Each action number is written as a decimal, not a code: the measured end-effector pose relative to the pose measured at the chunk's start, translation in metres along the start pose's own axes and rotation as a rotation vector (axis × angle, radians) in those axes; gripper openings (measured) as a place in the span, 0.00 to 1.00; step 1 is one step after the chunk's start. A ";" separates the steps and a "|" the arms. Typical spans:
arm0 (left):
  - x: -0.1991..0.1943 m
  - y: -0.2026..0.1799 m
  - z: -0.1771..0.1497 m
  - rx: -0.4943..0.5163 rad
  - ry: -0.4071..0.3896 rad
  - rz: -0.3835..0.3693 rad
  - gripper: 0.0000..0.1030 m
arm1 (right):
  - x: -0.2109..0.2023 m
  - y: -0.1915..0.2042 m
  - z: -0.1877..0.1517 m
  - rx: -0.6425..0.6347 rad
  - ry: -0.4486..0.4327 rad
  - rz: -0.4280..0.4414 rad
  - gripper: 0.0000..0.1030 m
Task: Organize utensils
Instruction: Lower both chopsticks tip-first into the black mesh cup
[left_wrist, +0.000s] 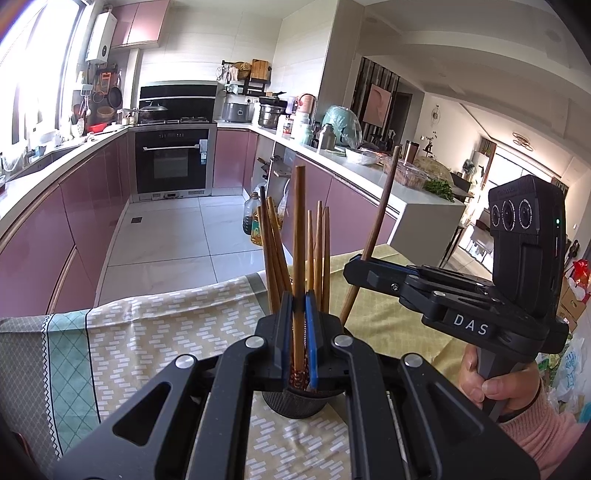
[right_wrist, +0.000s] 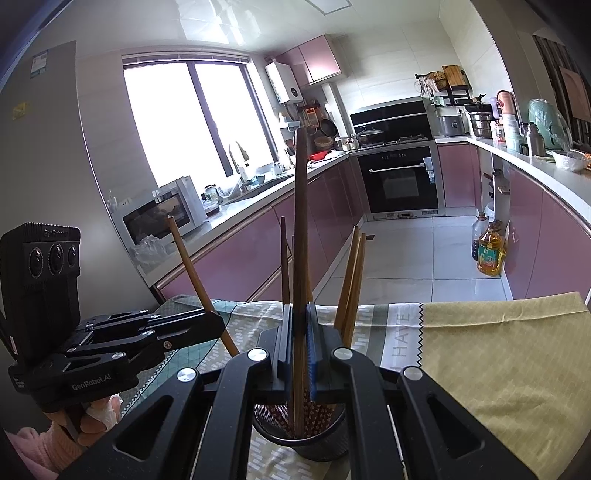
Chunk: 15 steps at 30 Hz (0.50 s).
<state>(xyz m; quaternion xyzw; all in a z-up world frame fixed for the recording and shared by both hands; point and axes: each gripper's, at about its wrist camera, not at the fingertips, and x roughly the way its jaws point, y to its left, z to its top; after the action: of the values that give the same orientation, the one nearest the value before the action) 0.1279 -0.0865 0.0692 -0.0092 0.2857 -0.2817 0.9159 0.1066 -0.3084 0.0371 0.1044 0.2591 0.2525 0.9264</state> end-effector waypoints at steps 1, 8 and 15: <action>0.001 0.000 0.000 0.002 0.002 0.001 0.07 | 0.001 0.000 0.001 0.001 0.002 0.000 0.06; 0.009 0.001 -0.004 -0.002 0.017 0.004 0.07 | 0.007 -0.001 -0.002 0.005 0.019 -0.001 0.06; 0.012 0.002 -0.006 -0.004 0.024 0.008 0.07 | 0.011 -0.004 -0.005 0.010 0.037 -0.003 0.06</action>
<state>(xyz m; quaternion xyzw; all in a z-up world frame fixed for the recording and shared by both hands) 0.1340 -0.0900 0.0572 -0.0067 0.2972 -0.2776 0.9136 0.1136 -0.3054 0.0265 0.1041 0.2775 0.2515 0.9214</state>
